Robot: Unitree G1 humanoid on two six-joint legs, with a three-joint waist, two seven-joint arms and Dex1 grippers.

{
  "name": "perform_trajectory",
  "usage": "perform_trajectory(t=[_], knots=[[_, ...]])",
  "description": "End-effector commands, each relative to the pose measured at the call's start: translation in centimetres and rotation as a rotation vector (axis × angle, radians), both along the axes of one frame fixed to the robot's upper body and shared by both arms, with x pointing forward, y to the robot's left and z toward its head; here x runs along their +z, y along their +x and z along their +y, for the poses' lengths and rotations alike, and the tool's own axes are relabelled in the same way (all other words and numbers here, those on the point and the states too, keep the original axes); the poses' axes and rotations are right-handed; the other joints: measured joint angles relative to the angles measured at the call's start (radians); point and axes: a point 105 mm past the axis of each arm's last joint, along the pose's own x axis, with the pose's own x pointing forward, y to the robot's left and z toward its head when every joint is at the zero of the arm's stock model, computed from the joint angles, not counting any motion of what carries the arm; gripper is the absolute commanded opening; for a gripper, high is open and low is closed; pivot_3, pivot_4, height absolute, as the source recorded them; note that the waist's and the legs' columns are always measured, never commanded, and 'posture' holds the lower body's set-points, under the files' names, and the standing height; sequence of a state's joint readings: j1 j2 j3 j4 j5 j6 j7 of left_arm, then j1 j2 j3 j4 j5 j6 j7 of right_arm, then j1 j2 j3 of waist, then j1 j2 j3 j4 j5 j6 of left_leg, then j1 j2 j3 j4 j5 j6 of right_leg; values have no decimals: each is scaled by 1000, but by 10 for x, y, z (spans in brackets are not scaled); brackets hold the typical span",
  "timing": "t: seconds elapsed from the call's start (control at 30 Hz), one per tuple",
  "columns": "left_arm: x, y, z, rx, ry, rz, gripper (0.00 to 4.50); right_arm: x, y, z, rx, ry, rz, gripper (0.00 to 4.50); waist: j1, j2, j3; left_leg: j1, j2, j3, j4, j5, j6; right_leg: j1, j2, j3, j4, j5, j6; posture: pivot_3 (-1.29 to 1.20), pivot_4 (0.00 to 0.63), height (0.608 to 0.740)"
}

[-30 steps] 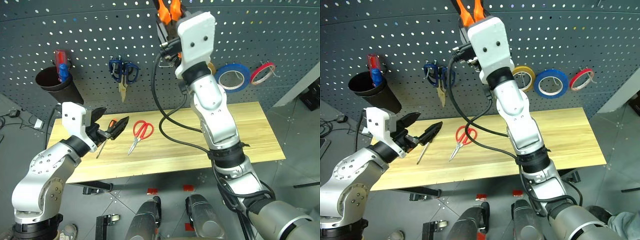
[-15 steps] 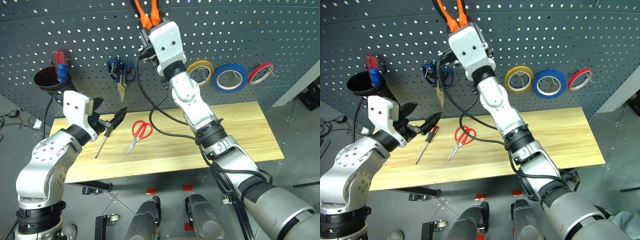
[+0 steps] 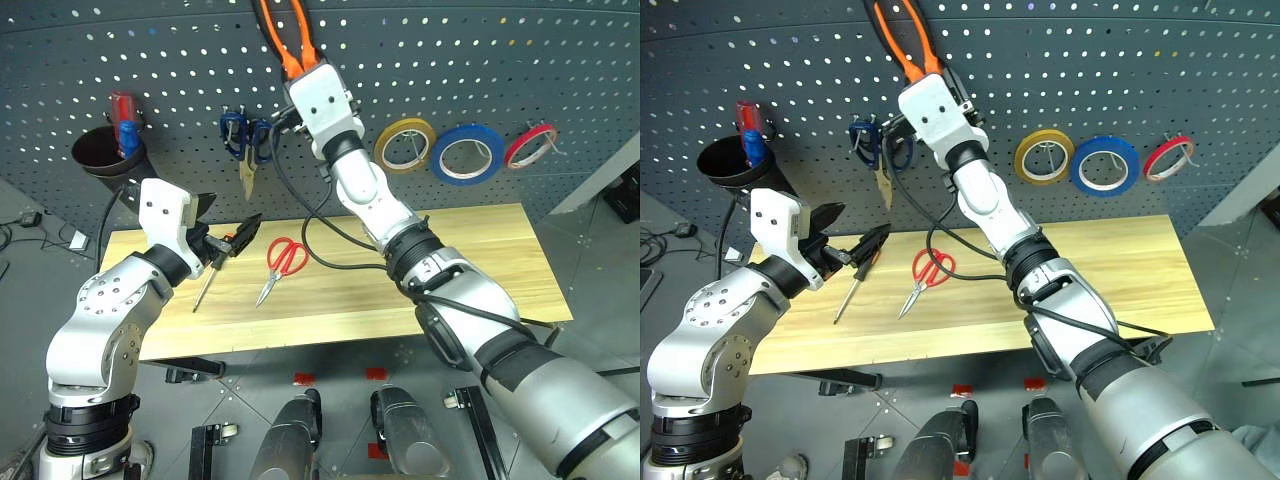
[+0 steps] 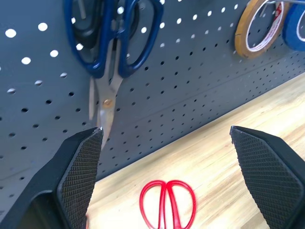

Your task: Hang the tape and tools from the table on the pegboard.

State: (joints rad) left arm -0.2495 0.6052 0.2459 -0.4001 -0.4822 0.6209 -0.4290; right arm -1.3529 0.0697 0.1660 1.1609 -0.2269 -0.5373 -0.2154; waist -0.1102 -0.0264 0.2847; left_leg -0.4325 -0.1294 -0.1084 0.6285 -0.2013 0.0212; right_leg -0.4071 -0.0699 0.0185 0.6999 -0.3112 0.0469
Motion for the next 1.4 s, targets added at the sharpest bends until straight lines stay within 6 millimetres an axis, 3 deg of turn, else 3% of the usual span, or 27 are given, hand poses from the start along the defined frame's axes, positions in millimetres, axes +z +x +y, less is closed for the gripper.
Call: perform_trajectory(t=[0.03,0.37,0.83,1.23,1.4], knots=[[11,-3,2,-5,23,-46,4500,23,-7,-1,4,28,-82,2133,3,0,0,0,0,0,0,0,0,0,0,0,0,0,0,-22,323,740],[12,-8,3,-20,53,-32,4500,7,6,-19,-83,-3,-55,2133,16,0,1,0,0,0,0,0,-1,0,0,0,0,0,0,20,328,740],[6,-8,-2,-42,60,-14,4500,-42,22,-49,-187,-24,66,2133,27,0,2,0,0,-1,0,1,-1,1,0,-1,0,1,-1,-3,314,740],[-2,1,-8,-47,39,-13,4500,-84,34,-65,-193,101,323,2132,29,-1,1,1,0,-4,1,3,-3,2,0,-3,1,4,-5,-60,297,740],[-2,3,-9,-48,34,-23,4500,-92,36,-72,-215,110,350,3771,29,-2,0,4,0,-4,1,4,-3,2,0,-3,0,5,-5,-77,286,740]])
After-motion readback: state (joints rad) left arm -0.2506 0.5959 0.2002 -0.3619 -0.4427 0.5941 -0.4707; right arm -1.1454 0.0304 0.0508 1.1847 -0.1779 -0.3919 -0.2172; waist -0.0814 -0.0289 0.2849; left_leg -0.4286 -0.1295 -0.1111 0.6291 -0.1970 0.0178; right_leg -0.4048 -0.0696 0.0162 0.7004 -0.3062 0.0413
